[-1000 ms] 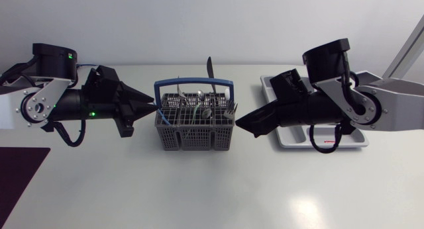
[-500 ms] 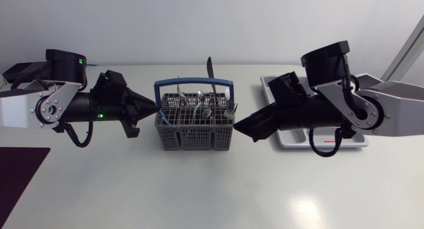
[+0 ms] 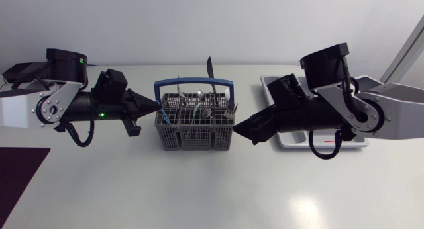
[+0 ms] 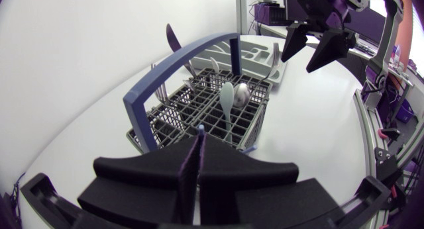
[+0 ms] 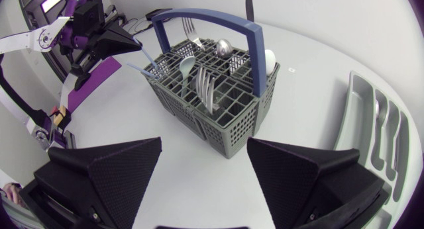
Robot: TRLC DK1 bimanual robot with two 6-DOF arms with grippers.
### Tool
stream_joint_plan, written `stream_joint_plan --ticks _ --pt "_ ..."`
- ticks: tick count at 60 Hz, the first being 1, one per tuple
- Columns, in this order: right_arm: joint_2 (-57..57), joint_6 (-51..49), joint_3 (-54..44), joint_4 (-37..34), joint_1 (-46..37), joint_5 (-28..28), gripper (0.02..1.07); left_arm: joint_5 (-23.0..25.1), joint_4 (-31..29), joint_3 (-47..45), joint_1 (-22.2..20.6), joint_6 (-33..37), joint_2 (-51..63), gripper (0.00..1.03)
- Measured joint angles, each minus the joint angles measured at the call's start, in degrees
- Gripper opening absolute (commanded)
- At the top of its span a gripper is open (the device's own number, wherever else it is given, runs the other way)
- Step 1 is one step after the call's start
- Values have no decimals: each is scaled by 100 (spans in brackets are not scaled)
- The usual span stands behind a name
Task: Unload the cutlery basket into the drawer organizer.
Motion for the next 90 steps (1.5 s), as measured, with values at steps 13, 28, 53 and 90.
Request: stream_joint_plan --ticks 13,28,53,90 --pt "-131 0 0 -4 63 2 95 0 -520 109 81 -107 -839 4" --pt "-341 0 0 -188 223 92 95 -44 -1357 334 153 -107 -1906 3" --pt "-1322 -387 0 -306 577 153 95 -42 -2205 1106 173 -654 -2603 3" --pt "-1438 -791 13 -476 1167 13 90 358 -2789 2317 -1451 -2048 -1141 3"
